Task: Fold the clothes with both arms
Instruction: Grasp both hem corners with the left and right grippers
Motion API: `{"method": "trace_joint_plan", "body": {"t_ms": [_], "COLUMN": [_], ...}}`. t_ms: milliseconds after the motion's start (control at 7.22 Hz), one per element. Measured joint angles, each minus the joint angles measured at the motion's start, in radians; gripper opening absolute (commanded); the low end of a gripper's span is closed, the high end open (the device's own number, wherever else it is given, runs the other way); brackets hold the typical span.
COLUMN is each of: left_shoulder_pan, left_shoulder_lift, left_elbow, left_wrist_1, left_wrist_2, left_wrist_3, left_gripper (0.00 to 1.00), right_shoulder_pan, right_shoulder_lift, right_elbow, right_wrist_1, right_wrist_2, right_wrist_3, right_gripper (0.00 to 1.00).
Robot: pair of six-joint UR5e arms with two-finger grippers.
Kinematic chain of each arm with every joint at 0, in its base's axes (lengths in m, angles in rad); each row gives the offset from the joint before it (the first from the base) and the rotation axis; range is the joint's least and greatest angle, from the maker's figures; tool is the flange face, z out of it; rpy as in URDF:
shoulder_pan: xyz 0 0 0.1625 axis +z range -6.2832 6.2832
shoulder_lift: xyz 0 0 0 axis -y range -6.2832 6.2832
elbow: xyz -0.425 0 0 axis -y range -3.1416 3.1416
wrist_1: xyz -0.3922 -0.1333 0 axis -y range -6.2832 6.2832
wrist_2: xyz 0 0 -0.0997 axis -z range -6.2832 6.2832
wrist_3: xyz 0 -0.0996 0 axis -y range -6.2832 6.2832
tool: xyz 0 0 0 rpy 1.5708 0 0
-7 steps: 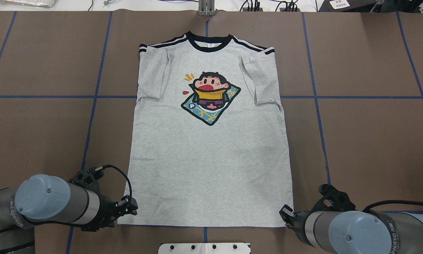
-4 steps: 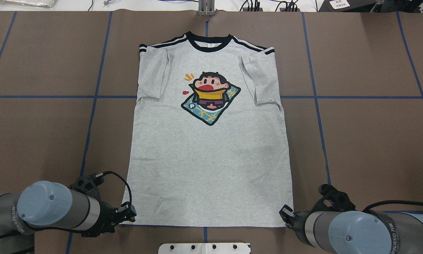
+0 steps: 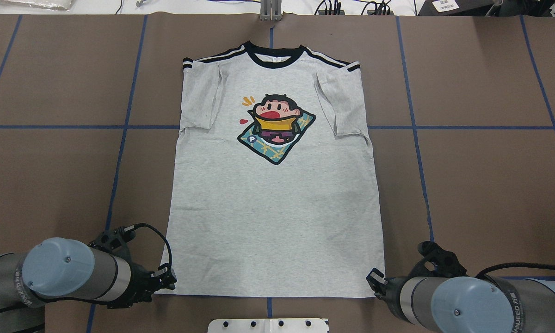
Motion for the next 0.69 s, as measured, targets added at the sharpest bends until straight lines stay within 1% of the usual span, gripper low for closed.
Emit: {"method": "trace_joint_plan", "body": {"t_ms": [139,277,416,693], "left_shoulder_pan": [0.0,0.0,0.0,-0.001], "left_shoulder_lift": [0.001,0.001,0.001,0.001], "left_elbow": [0.003,0.006,0.009,0.003], "left_wrist_1": [0.0,0.0,0.0,0.004], "left_wrist_2": [0.001,0.002,0.002,0.002], "left_wrist_3": [0.0,0.0,0.001,0.005], "left_gripper": [0.35,0.05,0.0,0.0], "right_shoulder_pan": [0.0,0.0,0.0,0.001], "right_shoulder_lift": [0.0,0.0,0.001,0.001], "right_elbow": [0.0,0.0,0.001,0.004], "right_wrist_1": [0.0,0.001,0.001,0.001], "right_wrist_2": [0.0,0.0,0.0,0.0], "right_wrist_3": [0.0,0.0,0.0,0.0], "right_gripper": [0.0,0.0,0.0,0.0]}}
